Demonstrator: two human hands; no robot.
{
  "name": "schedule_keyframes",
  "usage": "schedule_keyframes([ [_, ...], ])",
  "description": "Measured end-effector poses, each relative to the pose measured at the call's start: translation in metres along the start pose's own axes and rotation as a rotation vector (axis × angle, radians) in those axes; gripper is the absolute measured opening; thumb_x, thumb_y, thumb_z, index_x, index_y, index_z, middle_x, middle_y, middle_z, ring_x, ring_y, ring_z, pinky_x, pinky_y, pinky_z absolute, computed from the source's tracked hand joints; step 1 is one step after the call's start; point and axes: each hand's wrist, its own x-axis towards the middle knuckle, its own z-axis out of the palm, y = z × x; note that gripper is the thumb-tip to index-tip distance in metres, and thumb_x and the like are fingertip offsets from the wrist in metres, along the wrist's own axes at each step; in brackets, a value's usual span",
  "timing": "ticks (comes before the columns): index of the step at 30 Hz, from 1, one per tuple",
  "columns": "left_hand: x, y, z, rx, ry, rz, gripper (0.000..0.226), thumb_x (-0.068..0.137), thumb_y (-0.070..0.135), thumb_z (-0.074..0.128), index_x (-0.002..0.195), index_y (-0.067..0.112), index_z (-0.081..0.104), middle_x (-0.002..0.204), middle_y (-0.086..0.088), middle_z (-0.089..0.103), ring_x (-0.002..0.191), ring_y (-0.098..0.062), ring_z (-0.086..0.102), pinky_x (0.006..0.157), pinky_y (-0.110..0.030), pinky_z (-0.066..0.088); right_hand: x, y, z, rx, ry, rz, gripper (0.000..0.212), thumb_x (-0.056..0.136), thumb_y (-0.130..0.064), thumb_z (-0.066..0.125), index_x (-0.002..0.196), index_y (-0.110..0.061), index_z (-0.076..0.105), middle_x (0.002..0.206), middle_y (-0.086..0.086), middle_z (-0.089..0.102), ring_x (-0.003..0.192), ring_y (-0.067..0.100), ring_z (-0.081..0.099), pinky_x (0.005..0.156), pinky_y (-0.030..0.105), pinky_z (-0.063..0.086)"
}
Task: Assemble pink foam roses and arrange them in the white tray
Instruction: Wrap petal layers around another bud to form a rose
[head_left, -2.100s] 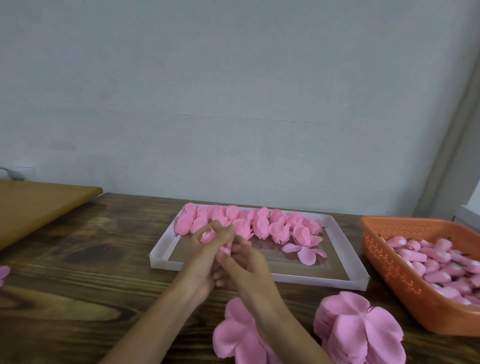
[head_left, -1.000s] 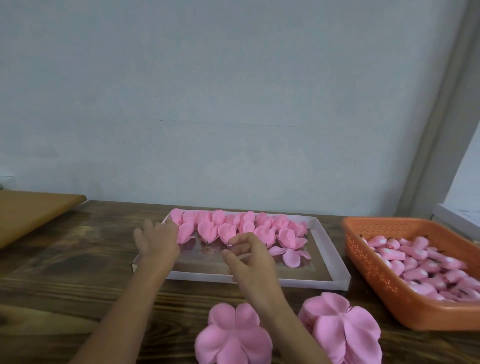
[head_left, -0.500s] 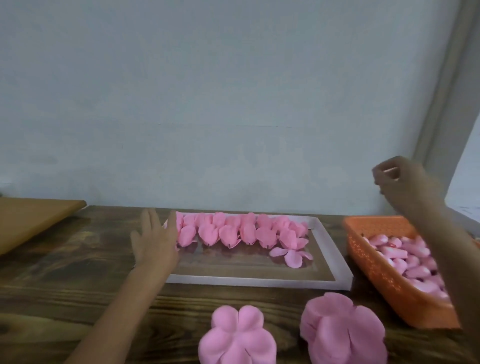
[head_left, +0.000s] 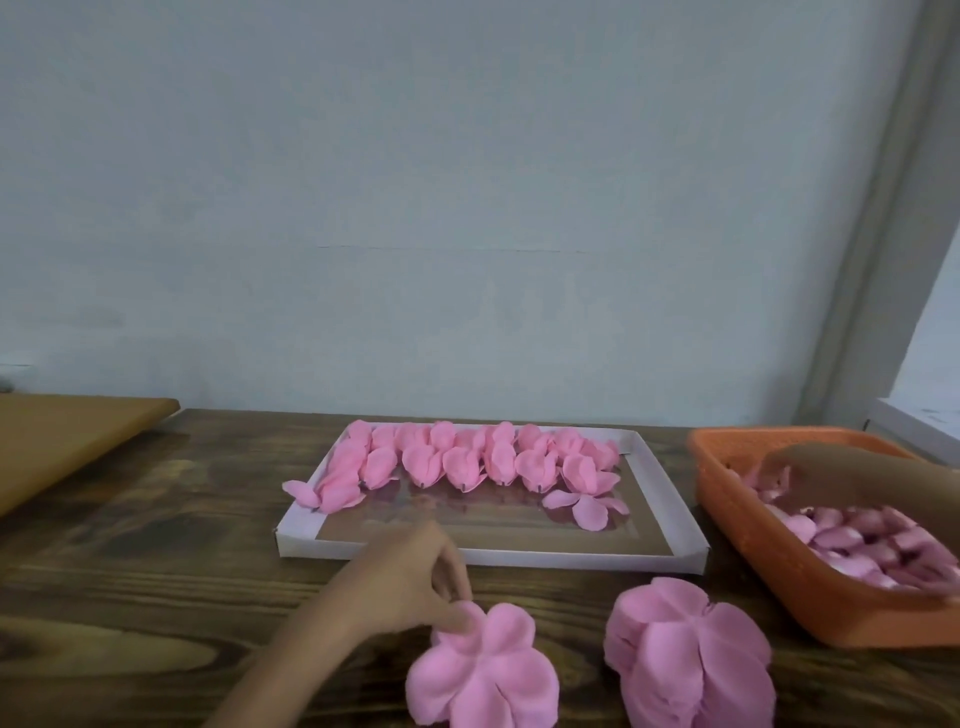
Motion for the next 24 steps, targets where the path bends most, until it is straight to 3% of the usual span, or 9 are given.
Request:
schedule_keyframes([
  [2,0.000,-0.001,-0.002,-0.009,0.022,0.015,0.006,0.075,0.019,0.086,0.078,0.020,0.082,0.076,0.007,0.078,0.069,-0.001,0.069,0.063,-0.020,0.052,0.001,-0.004,0.002,-0.059,0.031,-0.026,0.034,0.096,-0.030,0.068,0.129,-0.026,0.065,0.112,-0.012,0.065,0.086,-0.001,0.055,0.065,0.003,0.042],
  [4,-0.001,-0.003,-0.002,-0.014,0.043,0.010,0.007,0.073,0.017,0.084,0.076,0.021,0.080,0.071,0.007,0.077,0.066,-0.006,0.072,0.062,-0.019,0.052,0.003,-0.003,0.004,-0.060,0.041,-0.032,0.034,0.093,-0.029,0.070,0.127,-0.029,0.065,0.100,-0.017,0.060,0.082,-0.003,0.055,0.063,0.002,0.041],
  [6,-0.002,-0.004,0.000,-0.005,0.056,0.008,0.007,0.073,0.017,0.082,0.076,0.021,0.078,0.069,0.007,0.077,0.066,-0.011,0.074,0.060,-0.020,0.053,0.001,0.004,0.003,-0.023,0.017,-0.038,0.041,0.089,-0.029,0.076,0.127,-0.033,0.062,0.103,-0.020,0.059,0.082,-0.009,0.055,0.064,-0.001,0.042],
  [11,-0.003,-0.006,-0.001,-0.025,0.136,0.046,0.009,0.072,0.029,0.087,0.075,0.030,0.079,0.073,0.022,0.074,0.070,0.005,0.068,0.059,-0.013,0.047,0.004,0.025,0.001,-0.088,0.010,-0.070,0.047,0.086,-0.033,0.078,0.128,-0.035,0.057,0.106,-0.022,0.058,0.086,-0.011,0.055,0.069,-0.002,0.042],
  [15,-0.001,-0.006,-0.004,-0.156,0.142,0.015,0.014,0.073,0.024,0.092,0.076,0.027,0.079,0.074,0.016,0.076,0.059,-0.001,0.068,0.050,-0.015,0.049,0.008,0.029,0.001,-0.200,0.105,-0.080,0.018,0.093,-0.037,0.066,0.109,-0.043,0.060,0.099,-0.020,0.062,0.090,-0.005,0.058,0.079,0.009,0.045],
  [17,-0.001,-0.007,-0.005,-0.144,0.109,0.028,0.016,0.073,0.027,0.092,0.082,0.028,0.079,0.075,0.016,0.076,0.059,0.002,0.067,0.051,-0.014,0.047,0.012,0.028,0.000,-0.307,0.157,-0.055,0.008,0.098,-0.037,0.056,0.104,-0.037,0.061,0.102,-0.015,0.064,0.096,0.004,0.061,0.086,0.020,0.048],
  [20,-0.001,-0.007,-0.003,-0.065,0.009,0.073,0.021,0.074,0.033,0.089,0.093,0.030,0.081,0.078,0.017,0.076,0.066,0.006,0.065,0.057,-0.009,0.043,0.016,0.030,-0.004,-0.341,0.198,-0.103,0.012,0.104,-0.032,0.049,0.096,-0.029,0.058,0.101,-0.006,0.066,0.096,0.014,0.064,0.083,0.027,0.050],
  [24,0.000,-0.004,0.000,-0.052,0.009,0.117,0.009,0.075,0.022,0.084,0.083,0.028,0.082,0.075,0.015,0.076,0.063,0.005,0.062,0.056,-0.009,0.041,0.014,0.031,-0.006,-0.330,0.170,-0.113,0.019,0.107,-0.036,0.046,0.101,-0.025,0.062,0.092,-0.007,0.067,0.086,0.014,0.065,0.076,0.025,0.051],
])
